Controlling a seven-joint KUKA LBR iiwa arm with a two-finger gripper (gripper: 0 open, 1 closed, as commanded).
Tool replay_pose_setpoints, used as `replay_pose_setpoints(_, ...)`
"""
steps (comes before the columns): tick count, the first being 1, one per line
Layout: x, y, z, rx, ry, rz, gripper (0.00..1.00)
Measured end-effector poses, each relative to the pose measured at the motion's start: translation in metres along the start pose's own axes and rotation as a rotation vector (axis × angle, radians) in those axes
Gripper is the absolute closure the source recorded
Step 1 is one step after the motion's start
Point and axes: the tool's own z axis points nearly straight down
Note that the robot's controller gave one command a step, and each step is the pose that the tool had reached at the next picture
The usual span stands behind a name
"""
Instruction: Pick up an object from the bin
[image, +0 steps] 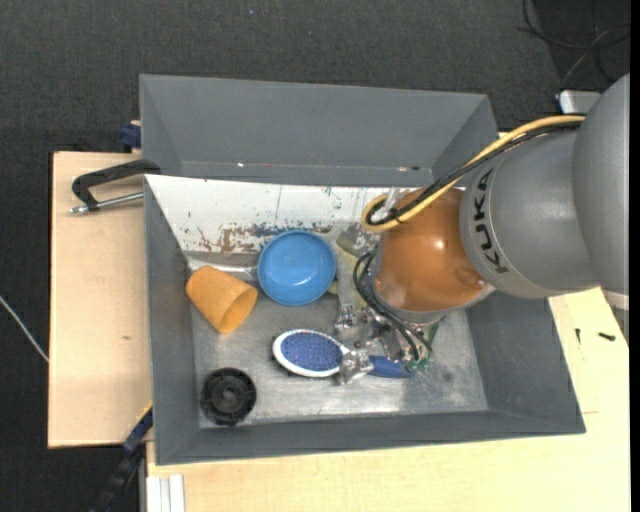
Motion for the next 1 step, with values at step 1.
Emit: replay_pose_setpoints(1, 0.0004, 0.0035, -0.1492, 0.002, -0.001, -0.201, 1.00)
